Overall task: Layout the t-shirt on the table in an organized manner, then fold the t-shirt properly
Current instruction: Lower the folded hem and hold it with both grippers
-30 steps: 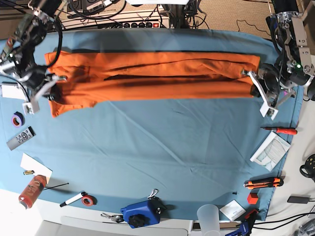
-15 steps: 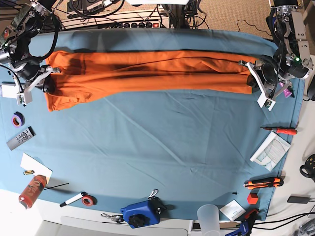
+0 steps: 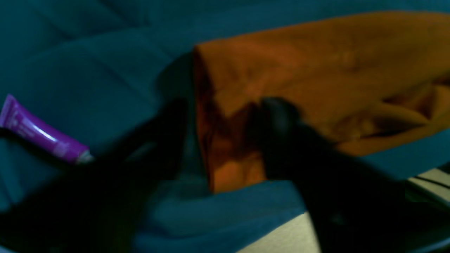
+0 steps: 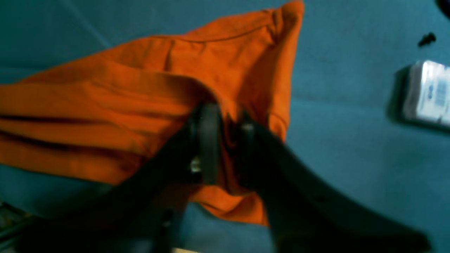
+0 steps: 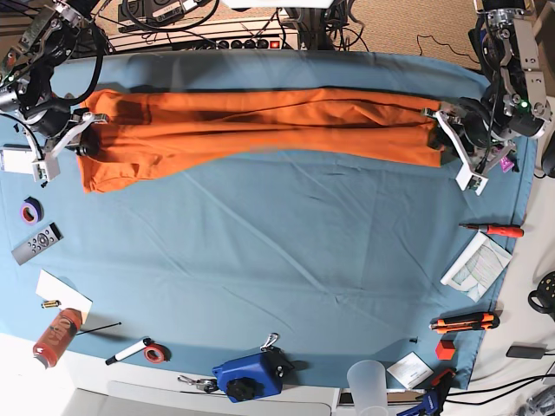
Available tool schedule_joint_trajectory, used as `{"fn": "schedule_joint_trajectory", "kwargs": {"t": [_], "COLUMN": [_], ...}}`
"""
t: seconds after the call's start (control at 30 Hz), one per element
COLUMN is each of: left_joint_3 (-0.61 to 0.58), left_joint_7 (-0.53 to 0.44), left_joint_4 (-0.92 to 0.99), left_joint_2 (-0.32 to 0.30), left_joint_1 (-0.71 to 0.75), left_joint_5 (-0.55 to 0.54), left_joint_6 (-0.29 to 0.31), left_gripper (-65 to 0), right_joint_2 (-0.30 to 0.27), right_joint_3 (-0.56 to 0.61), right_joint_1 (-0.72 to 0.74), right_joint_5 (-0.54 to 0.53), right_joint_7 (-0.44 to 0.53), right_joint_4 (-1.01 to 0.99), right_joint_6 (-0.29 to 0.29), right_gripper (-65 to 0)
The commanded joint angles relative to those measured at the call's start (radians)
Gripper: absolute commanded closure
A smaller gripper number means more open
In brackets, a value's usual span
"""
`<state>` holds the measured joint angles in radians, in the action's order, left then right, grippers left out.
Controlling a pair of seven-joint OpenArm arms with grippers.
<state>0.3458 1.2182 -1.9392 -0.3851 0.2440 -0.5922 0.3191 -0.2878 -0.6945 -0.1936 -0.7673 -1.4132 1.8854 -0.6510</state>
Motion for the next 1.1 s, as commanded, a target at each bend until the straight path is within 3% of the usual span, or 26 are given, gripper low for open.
{"fn": "schedule_joint_trajectory", "kwargs": {"t": [0.0,0.07,0.27,0.47,0.57,0.63,0.77,0.8,0.9,1.07], "left_joint_3": [0.006,0.006,0.006,0.006,0.006,0.006,0.006,0.006,0.006,0.067], "left_joint_7": [-0.014,-0.014,-0.023,-0.019,0.013,0.032,0.043,0.045,0.045,0.038], "left_joint_4": [-0.016,-0.016,0.023,0.202,0.254,0.259,0.259,0.259,0.259,0.255], "left_joint_2": [-0.014,-0.014,0.003,0.052,0.055,0.055,0.055,0.055,0.054,0.052], "left_joint_1": [-0.004,-0.002,-0.003,-0.013,-0.014,-0.014,-0.013,-0.014,-0.015,-0.047], "left_joint_5": [-0.006,-0.007,-0.058,-0.069,-0.124,-0.163,-0.179,-0.179,-0.179,-0.151], "left_joint_6": [-0.009,-0.008,-0.009,-0.035,-0.031,-0.03,-0.03,-0.025,0.019,0.018], "left_gripper": [-37.6,-37.6,-37.6,-37.6,-37.4,-32.2,-3.1,0.0,0.0,0.0], "right_joint_2": [-0.02,-0.02,-0.02,-0.02,-0.02,-0.02,-0.02,-0.02,-0.021,-0.022], "right_joint_3": [-0.007,-0.007,-0.007,-0.007,-0.008,-0.008,-0.008,-0.008,-0.008,-0.008], "right_joint_1": [-0.001,-0.009,-0.011,-0.011,-0.011,-0.011,-0.011,-0.011,-0.011,0.003], "right_joint_5": [-0.02,-0.034,-0.037,-0.036,-0.036,-0.036,-0.036,-0.036,-0.028,0.008], "right_joint_7": [0.017,0.017,0.017,0.017,0.017,0.017,0.032,0.036,0.081,0.164], "right_joint_4": [0.018,0.018,0.018,0.018,0.018,0.018,0.018,0.018,0.018,0.018], "right_joint_6": [0.003,0.004,0.021,0.023,0.023,0.023,0.023,0.023,0.023,0.023], "right_gripper": [-17.8,-22.2,-22.3,-22.3,-22.3,-22.3,-22.3,-22.3,-22.3,-22.3]}}
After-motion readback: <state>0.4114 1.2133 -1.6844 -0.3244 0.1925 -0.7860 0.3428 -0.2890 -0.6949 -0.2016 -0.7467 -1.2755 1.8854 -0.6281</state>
